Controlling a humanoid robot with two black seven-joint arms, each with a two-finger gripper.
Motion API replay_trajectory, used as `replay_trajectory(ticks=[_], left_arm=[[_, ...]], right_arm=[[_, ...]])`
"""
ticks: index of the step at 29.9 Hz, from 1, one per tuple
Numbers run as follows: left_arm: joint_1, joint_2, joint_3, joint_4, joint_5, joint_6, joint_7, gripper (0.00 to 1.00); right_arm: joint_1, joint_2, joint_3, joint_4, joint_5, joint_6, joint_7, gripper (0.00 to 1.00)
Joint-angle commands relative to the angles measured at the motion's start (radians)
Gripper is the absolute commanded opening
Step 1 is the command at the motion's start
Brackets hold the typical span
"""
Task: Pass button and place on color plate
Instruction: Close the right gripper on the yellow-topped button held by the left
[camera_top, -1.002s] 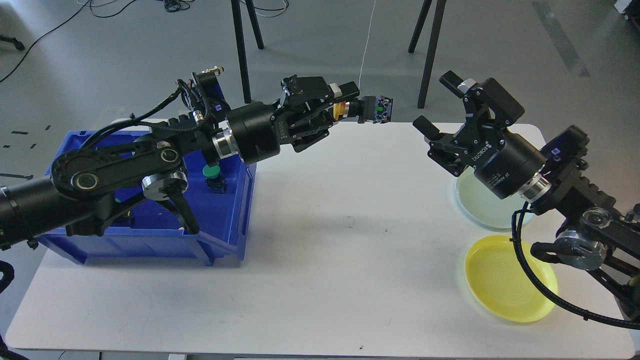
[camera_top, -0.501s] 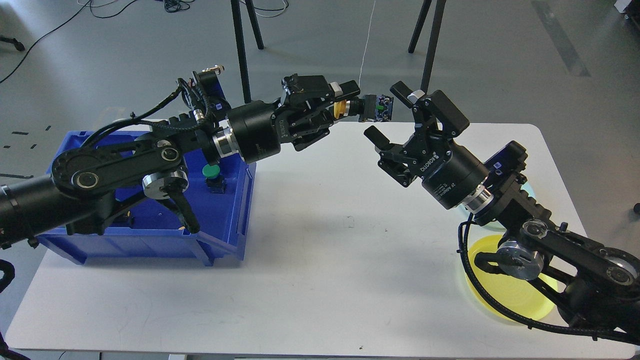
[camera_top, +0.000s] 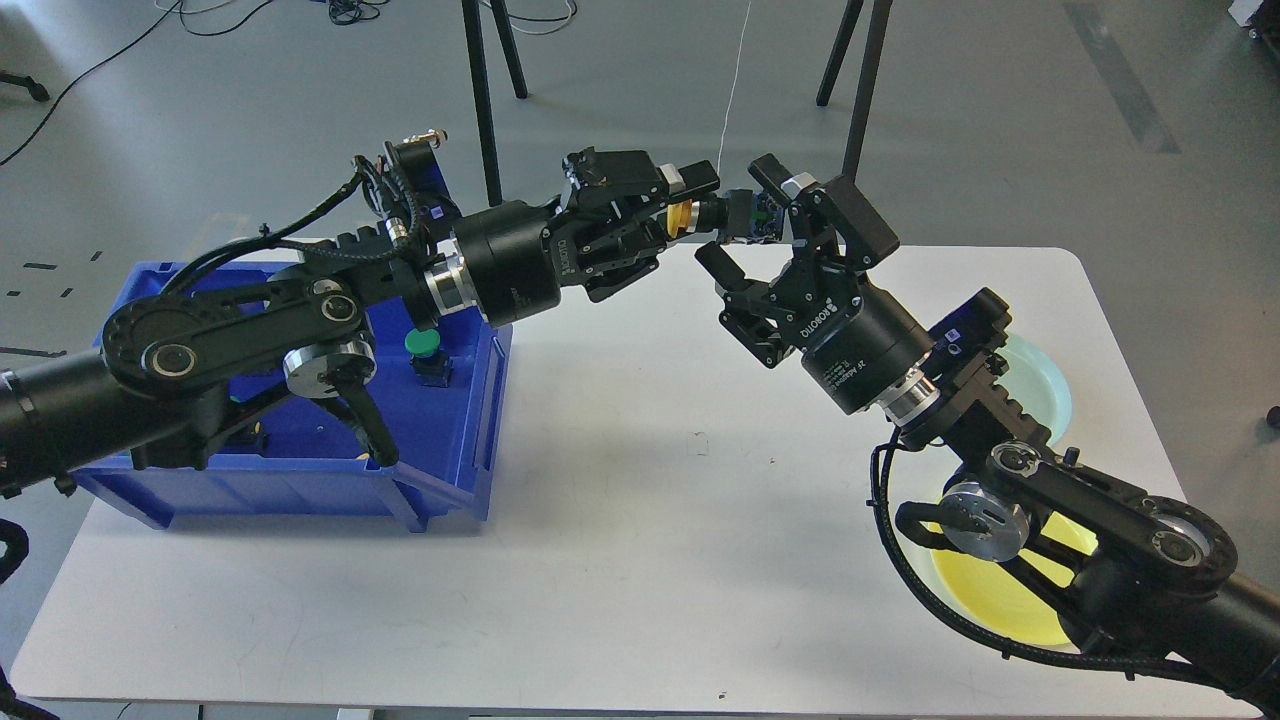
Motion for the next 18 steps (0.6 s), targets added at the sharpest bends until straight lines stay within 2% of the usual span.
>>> replay_trajectory(ticks=[1, 6, 9, 15, 18], left_arm=[[0.001, 0.000, -0.001, 0.000, 0.000, 0.000, 0.000, 0.08], [0.001, 0.001, -0.002, 0.000, 0.000, 0.000, 0.000, 0.08], [0.001, 0.000, -0.002, 0.000, 0.000, 0.000, 0.000, 0.08], [0.002, 0.001, -0.002, 0.000, 0.000, -0.003, 0.000, 0.08], [0.002, 0.001, -0.002, -0.002, 0.000, -0.003, 0.000, 0.08]], right_arm=[[-0.001, 0.000, 0.000, 0.000, 0.001, -0.007, 0.000, 0.91], [-0.004, -0.009, 0.000, 0.003, 0.000, -0.007, 0.000, 0.74], [-0.004, -0.008, 0.000, 0.001, -0.005, -0.008, 0.000, 0.70], [-0.004, -0.002, 0.000, 0.003, -0.011, -0.007, 0.000, 0.54], [-0.002, -0.003, 0.000, 0.003, -0.012, -0.005, 0.000, 0.38]])
